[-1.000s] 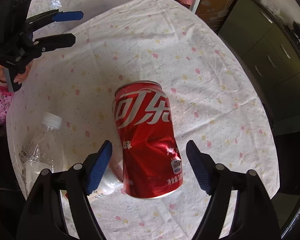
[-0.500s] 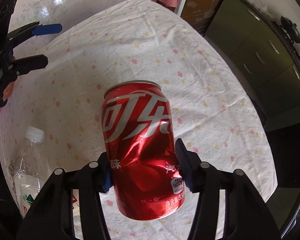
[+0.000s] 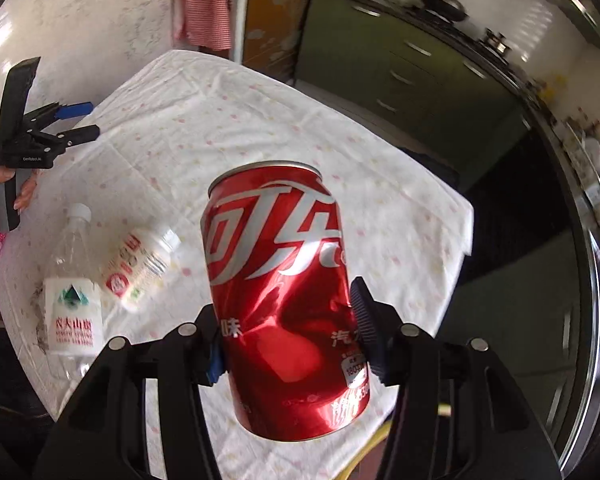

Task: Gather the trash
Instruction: 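Carry the red cola can to the yellow bin and release it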

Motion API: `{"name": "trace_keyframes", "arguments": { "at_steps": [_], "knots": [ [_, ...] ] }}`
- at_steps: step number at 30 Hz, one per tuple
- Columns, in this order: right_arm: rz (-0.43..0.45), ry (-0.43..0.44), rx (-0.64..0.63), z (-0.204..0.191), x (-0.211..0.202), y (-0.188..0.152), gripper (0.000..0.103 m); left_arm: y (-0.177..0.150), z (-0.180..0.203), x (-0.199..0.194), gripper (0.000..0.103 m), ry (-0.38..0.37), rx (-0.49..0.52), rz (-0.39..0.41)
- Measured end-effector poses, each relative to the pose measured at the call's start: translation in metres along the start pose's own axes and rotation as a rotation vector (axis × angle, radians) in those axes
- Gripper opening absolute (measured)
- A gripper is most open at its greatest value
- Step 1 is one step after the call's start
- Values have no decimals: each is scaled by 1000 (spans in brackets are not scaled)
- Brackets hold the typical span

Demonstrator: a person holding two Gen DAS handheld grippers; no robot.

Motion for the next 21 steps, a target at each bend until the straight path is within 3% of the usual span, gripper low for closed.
{"name": "trace_keyframes", "arguments": {
  "at_steps": [6, 11, 17, 21],
  "knots": [
    [-82, -123, 318, 74, -11, -128, 51, -3, 9, 6, 98, 3, 32, -10],
    [-165, -238, 486, 122, 4, -208, 51, -6, 17, 10, 98, -2, 57, -22],
    [-210, -359, 585, 169, 22, -247, 58, -7, 21, 10, 98, -12, 68, -22],
    [-158, -356, 634, 156, 15, -252, 58, -8, 22, 10, 98, -15, 69, -26]
  ]
}}
Point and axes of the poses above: each gripper's, at about its wrist camera, not at the fingertips, and x roughly the way its jaws point, z to its right, y to its top, the point moved 6 cm from there along x, roughly the way its jaws point, and after that the axes turned 3 degrees about -x, right-handed, at the moved point
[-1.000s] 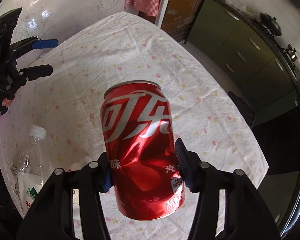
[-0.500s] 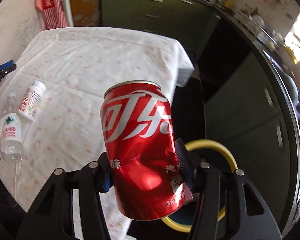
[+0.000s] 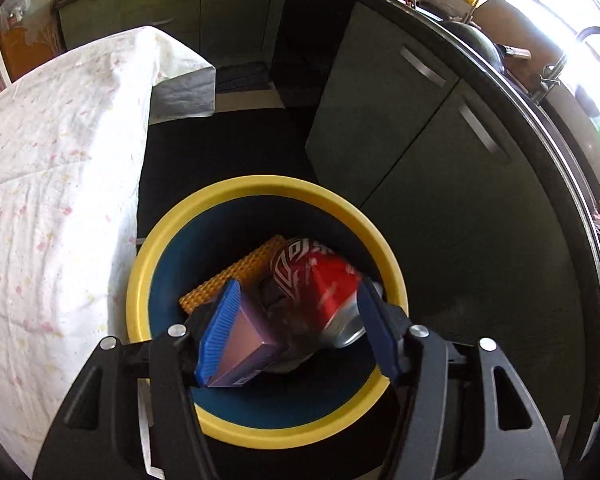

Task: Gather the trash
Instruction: 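Carry the red cola can to the yellow bin and release it, then move the left gripper to the white pill bottle and grasp it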

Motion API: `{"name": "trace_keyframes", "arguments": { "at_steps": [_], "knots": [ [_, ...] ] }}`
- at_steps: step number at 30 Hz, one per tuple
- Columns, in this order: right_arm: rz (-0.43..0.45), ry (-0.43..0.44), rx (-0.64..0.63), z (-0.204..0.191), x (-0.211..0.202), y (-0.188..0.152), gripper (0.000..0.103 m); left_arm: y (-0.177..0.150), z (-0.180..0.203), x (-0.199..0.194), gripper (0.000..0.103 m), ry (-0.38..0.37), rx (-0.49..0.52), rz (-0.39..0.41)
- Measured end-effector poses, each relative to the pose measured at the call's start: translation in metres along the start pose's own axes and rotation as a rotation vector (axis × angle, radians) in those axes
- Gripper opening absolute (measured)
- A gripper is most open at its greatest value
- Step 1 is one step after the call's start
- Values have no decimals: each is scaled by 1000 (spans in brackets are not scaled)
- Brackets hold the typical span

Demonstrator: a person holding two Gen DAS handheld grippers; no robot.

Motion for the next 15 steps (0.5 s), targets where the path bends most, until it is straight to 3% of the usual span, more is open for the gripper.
{"name": "trace_keyframes", "arguments": {
  "at_steps": [9, 15],
  "knots": [
    [54, 121, 85, -49, -43, -59, 62, -3, 10, 7, 98, 7, 33, -24],
    [69, 166, 111, -74, -50, -72, 63, 2, 32, -4, 98, 16, 75, -51]
  ]
}}
Point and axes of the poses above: each gripper's, at about its wrist camera, not at the fingertips, and x roughly the way its jaws point, z to its right, y to its top, the point moved 6 cm from there along x, roughly the way its jaws point, and after that the axes turned 3 degrees about -x, right-handed, at the moved point
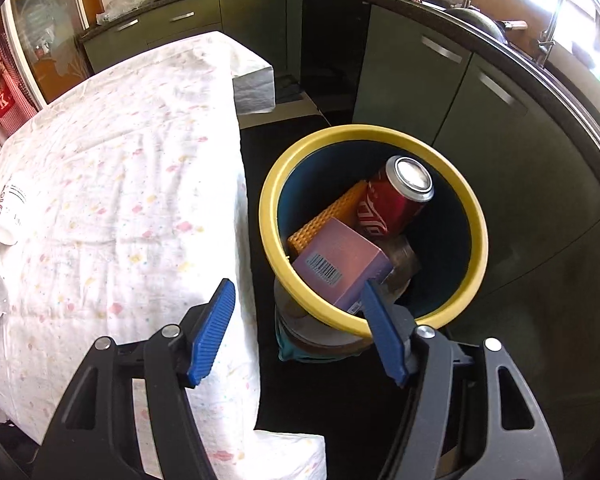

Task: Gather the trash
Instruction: 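Move the left gripper to the white pill bottle and grasp it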

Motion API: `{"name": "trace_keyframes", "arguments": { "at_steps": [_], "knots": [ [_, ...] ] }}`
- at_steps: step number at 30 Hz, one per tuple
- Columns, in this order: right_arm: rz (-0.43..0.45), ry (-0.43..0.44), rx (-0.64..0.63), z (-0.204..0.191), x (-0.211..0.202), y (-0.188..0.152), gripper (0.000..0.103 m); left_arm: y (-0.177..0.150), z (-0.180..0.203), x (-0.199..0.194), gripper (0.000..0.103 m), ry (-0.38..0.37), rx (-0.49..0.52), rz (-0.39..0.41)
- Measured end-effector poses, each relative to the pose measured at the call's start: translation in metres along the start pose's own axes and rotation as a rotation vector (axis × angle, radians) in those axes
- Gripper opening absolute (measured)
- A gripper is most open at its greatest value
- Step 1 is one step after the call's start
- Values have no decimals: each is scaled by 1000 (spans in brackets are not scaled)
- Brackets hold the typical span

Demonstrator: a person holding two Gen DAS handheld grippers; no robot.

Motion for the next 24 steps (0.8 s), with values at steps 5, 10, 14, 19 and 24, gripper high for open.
{"name": "trace_keyframes", "arguments": {
  "at_steps": [5, 10, 14, 19, 24],
  "knots": [
    [24, 14, -27, -12, 4, 0, 64, 11, 34, -13, 98, -76, -11, -124],
    [62, 45, -34, -18, 3, 2, 65, 13, 75, -5, 98, -171, -67, -307],
    [87, 81, -49, -27, -4, 0, 65, 10, 103, 8, 98, -161, -87, -396],
    [107, 122, -51, -30, -10, -2, 66, -1, 123, 27, 98, -122, -140, -497],
    [122, 151, -48, -32, -12, -2, 66, -12, 139, 35, 92, -71, -131, -539]
  ]
}}
Point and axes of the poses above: each gripper's, at about its wrist camera, not at the fingertips, and x roughly the way its jaws point, z to its right, y to its top, the point moved 6 cm from there along x, roughly the way its jaws point, and after that the axes turned 3 degrees about -x, right-handed, at the moved point
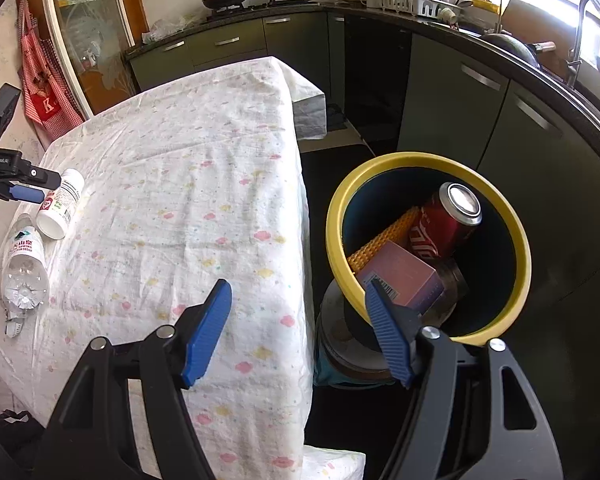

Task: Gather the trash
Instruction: 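Move the left gripper to the white pill bottle and grasp it, then carry the pill bottle over the yellow bin and release it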

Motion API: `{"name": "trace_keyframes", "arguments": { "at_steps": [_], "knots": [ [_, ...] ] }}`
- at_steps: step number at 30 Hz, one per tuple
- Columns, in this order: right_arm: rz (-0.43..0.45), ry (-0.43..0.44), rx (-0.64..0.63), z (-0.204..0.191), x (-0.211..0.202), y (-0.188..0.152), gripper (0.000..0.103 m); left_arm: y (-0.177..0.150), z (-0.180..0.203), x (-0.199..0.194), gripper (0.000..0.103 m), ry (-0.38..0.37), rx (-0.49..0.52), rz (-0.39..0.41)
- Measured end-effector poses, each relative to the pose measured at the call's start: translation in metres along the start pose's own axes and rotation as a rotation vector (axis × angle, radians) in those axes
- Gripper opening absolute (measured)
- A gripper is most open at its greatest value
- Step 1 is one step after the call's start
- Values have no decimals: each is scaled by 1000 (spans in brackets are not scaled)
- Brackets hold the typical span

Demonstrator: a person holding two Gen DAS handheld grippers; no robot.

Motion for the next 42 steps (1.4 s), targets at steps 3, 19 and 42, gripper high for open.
{"name": "trace_keyframes", "arguments": {
  "at_steps": [3, 19, 42],
  "knots": [
    [1, 15, -2, -2, 1, 0, 66, -4, 7, 9, 82, 9, 2, -42],
    [4, 31, 14, 5, -3, -11, 66, -6, 11, 17, 52, 66, 46, -59],
    [26, 16, 50, 21, -18, -19, 66, -18, 108, -46, 47, -17, 324, 46]
  ]
}}
Point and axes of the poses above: each gripper's, at about its wrist camera, not at the fingertips, and x roughly the way its jaws point, z to its right, y to its top, the point moved 6 cm from there along x, roughly the way its jaws point, and after that the axes turned 3 degrees about -x, right-handed, at the moved point
